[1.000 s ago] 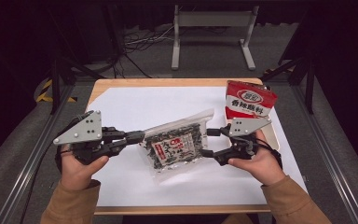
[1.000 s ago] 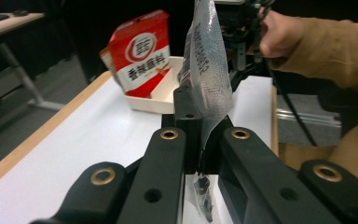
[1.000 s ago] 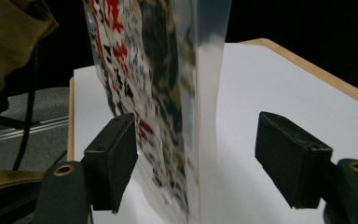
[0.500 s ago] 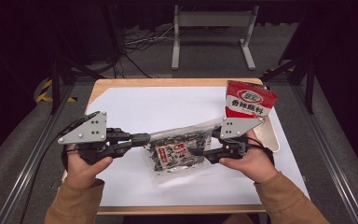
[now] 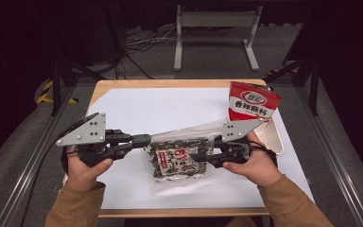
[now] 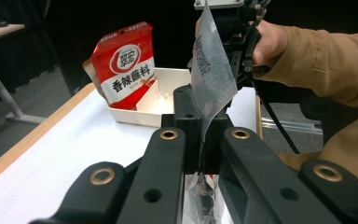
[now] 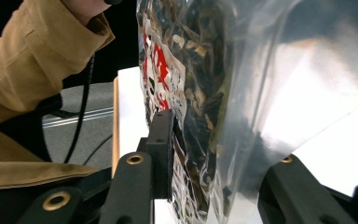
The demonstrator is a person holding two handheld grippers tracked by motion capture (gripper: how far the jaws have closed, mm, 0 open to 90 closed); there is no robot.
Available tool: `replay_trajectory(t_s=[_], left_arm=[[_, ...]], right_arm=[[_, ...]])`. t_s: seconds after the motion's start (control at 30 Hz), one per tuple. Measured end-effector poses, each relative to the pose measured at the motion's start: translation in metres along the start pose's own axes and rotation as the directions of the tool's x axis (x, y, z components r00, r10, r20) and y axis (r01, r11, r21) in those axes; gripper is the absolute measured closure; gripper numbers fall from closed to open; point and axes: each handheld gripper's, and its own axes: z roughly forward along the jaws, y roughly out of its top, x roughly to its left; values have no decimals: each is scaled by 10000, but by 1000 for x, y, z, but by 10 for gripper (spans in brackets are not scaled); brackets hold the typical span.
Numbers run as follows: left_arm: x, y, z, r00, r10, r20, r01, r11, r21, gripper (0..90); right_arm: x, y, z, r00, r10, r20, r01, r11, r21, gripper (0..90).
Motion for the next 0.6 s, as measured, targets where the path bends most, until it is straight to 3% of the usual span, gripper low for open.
replay_trajectory(t_s=[0.2,0.47,0.6], left_arm=[[2,-2,0,9999,-156,-51,156,9999,-59,890],[4,-5,-1,9991,-402,-133,398,9987,-305,876],[4,-6,0,9980,-605,-166,599,9976,-358,796]], right_arm=[[3,-1,-1,9994,183,-282,-179,9998,123,707],[7,2,-4,9985,54,-553,-48,9999,114,752],[10,3,-8,9989,-98,-451,104,9999,121,756]])
